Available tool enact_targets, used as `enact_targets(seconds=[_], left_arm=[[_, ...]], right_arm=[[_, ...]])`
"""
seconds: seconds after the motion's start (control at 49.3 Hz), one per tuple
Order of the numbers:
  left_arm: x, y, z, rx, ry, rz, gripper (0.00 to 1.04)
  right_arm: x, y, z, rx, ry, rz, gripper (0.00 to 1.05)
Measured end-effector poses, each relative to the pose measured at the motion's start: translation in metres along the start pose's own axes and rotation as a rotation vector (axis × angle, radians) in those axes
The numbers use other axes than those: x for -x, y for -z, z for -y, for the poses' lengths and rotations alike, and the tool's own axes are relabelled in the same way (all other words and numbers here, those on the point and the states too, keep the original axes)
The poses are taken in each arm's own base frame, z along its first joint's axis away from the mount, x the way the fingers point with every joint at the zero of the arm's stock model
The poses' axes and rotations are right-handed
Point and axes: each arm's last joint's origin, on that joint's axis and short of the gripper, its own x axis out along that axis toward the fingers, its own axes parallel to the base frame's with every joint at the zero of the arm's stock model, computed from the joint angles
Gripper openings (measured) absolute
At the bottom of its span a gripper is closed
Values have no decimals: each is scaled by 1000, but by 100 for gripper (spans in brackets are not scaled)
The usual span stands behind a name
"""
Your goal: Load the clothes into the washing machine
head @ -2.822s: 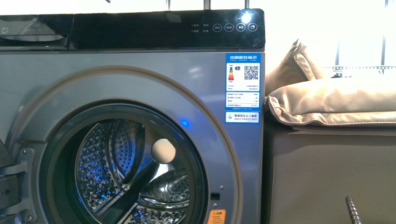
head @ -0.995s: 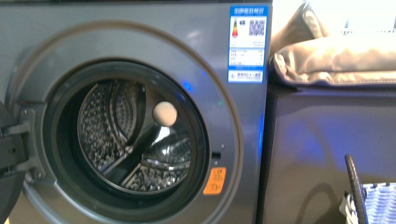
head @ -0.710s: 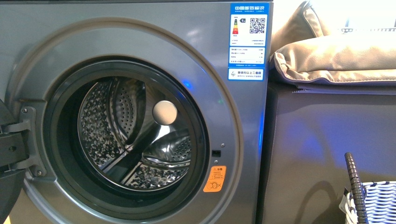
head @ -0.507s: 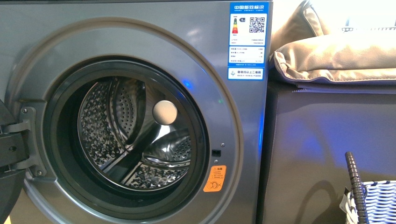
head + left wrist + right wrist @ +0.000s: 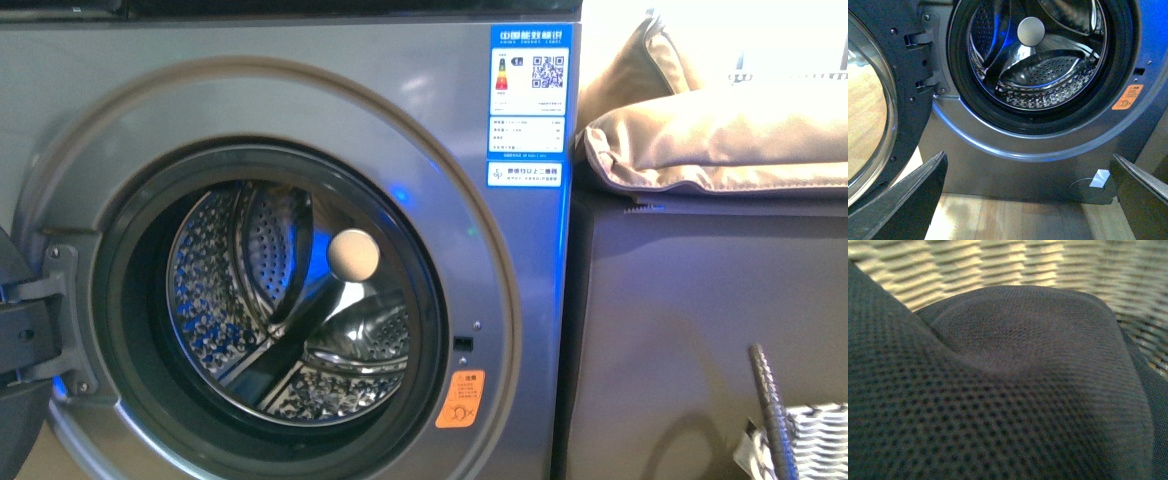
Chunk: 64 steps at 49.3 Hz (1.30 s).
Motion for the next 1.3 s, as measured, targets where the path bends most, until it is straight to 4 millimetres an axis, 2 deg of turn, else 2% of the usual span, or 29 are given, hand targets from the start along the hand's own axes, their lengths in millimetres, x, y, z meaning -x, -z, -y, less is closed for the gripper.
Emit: enact_targets(seconds=[0.101,0.406,0.629,0.771,0.893,1.177,1.299], left_arm=[[0,0,0,0,0,0,98],[0,0,0,0,0,0,98],[0,0,0,0,0,0,98],[0,0,0,0,0,0,98],[0,0,0,0,0,0,98],[0,0,0,0,0,0,98],[0,0,0,0,0,0,98]], right_arm=[[17,-34,-7,38,-14,93,12],[58,-106,-22,93,-47,268,12],[84,-168,-40,134,-114,384,12],[105,-219,-62,170,-176,463,12],[129,-262,-86,179,-301,536,12],[167,-320,-130,150,-533,623,12],[181,-338,-150,132,-615,635,12]])
